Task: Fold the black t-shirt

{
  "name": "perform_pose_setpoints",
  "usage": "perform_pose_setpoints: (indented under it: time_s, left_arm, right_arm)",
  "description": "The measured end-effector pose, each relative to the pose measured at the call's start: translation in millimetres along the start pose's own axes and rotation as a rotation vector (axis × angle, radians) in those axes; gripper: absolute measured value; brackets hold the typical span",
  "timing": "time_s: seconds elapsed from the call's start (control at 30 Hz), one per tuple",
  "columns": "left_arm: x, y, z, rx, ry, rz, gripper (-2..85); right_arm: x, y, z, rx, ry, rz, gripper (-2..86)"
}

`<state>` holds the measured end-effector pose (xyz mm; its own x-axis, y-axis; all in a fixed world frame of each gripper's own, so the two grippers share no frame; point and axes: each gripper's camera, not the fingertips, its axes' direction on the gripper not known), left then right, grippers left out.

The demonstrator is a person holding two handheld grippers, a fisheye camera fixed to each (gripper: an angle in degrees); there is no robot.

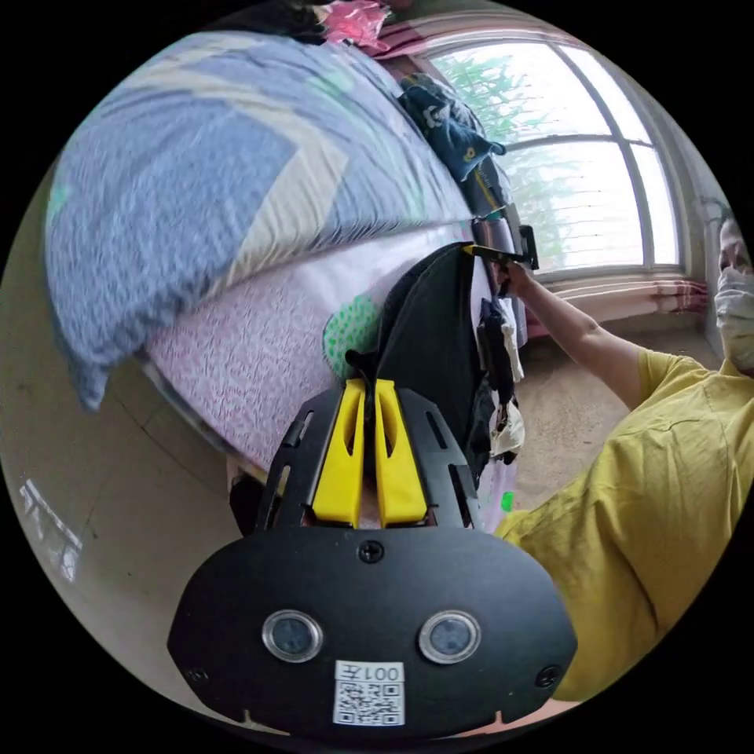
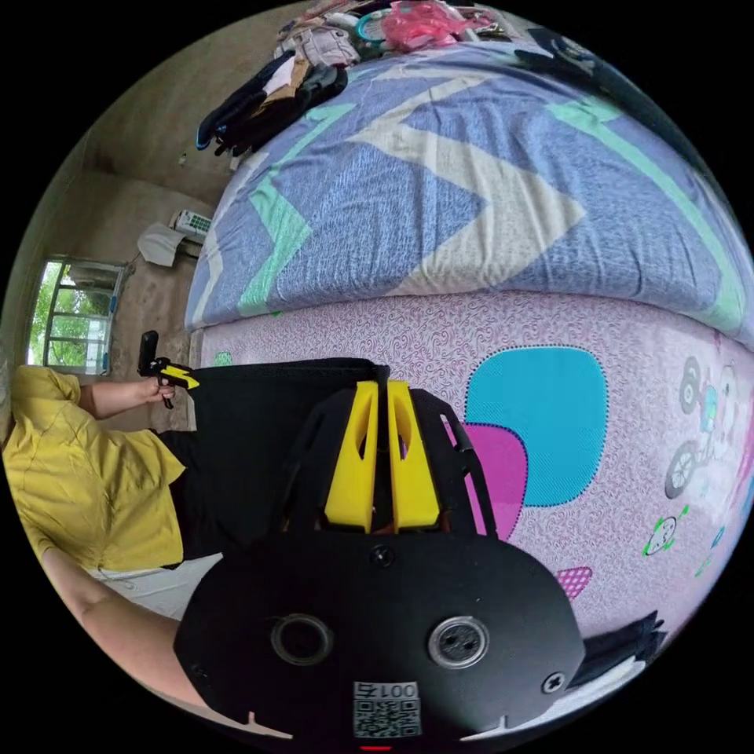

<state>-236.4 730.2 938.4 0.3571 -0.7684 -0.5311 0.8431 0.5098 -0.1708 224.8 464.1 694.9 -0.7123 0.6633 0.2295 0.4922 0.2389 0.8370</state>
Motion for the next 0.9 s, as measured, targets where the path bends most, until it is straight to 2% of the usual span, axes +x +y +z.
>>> perform_pose_setpoints:
  time_s: [0.23,0.4,0.67,0.9]
  left_arm:
    - [21.3,-21.9,-6.3,0.136,0.005,0.151,-1.0]
    - [39.2,-25.6,-2.2,0.135,0.05,0.281,-1.0]
    - [108.8,41.7,59.4,-0.063,0.184,0.56,-1.1]
    - [163.0,163.0,175.9,-0.237,0.124,0.68,-1.0]
  right_arm:
    - [-21.5,34.5,-76.6,0.192,0.119,0.043,1.3]
    - [-60.9,85.8,-139.4,0.243,0.162,-0.005,1.4]
    - [-115.5,252.2,-196.4,0.259,0.183,0.013,1.6]
    - [-139.4,437.0,-184.9,0.327,0.189,0.065,2.0]
